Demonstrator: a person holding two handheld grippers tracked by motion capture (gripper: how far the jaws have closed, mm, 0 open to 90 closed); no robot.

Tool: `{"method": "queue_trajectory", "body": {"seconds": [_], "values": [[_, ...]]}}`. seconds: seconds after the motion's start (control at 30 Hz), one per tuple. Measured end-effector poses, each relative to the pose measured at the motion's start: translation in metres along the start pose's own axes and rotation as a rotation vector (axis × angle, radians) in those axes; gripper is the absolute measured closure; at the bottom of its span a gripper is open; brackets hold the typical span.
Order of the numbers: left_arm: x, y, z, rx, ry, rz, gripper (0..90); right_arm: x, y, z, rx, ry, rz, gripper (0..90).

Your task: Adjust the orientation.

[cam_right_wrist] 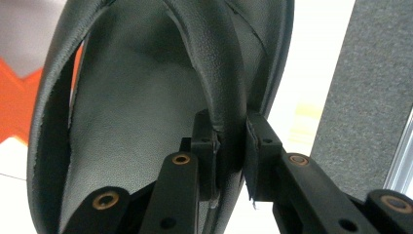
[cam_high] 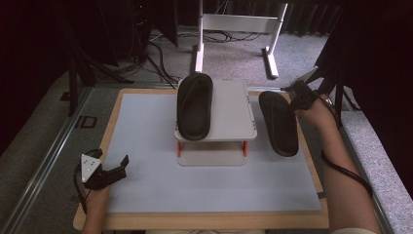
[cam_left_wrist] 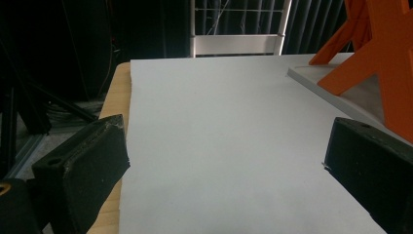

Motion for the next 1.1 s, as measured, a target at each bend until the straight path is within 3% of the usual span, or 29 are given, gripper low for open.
{"method": "queue_trajectory", "body": {"seconds": [0.47, 1.1], "values": [[0.0, 0.0, 0.0, -0.004, 0.001, 0.002, 1.8, -0.048, -0.009, 0.017, -0.021, -0.009, -0.064, 77.2], [0.0, 0.0, 0.0, 0.006, -0.001, 0.001, 1.8, -0.077, -0.027, 0.065, -0.085, -0.024, -0.093, 77.3]]}}
Point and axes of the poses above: each handheld gripper's, and its own axes: x roughly forward along the jaws, y roughly out of its underside, z roughly to its left, the point moved 2 cm from there along x, roughly forward along the jaws, and after that the axes turned 8 degrees about z, right-handed, at the moved point
